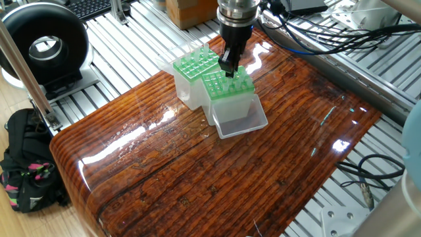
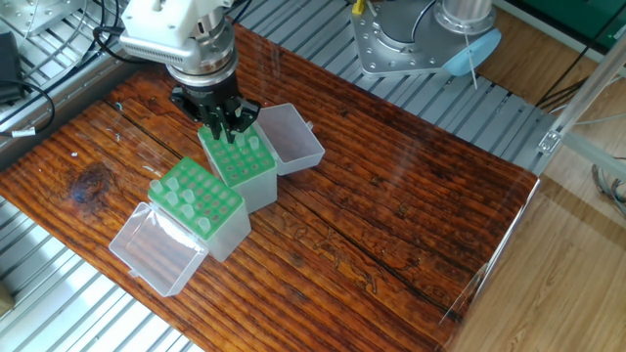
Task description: Transfer all large pipette tips from one holder to another
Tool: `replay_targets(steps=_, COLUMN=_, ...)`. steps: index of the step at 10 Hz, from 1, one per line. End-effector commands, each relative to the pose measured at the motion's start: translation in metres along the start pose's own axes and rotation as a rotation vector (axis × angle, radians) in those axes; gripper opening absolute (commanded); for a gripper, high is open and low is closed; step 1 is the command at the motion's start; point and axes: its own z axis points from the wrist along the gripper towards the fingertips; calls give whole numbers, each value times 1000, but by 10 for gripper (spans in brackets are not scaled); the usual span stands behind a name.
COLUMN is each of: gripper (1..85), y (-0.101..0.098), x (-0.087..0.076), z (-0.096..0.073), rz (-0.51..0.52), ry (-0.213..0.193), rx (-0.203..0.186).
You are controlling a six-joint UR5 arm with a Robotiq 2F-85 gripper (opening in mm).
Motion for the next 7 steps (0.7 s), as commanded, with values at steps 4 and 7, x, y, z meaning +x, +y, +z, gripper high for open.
replay_targets(steps=4, gripper=203, y=2, x=-3, z=1, rz=4, ry=-12, rx=-9)
replay_targets(steps=7, gripper=157, y=1, x=-1, z=-3, rz=15, ry=-4, rx=-4)
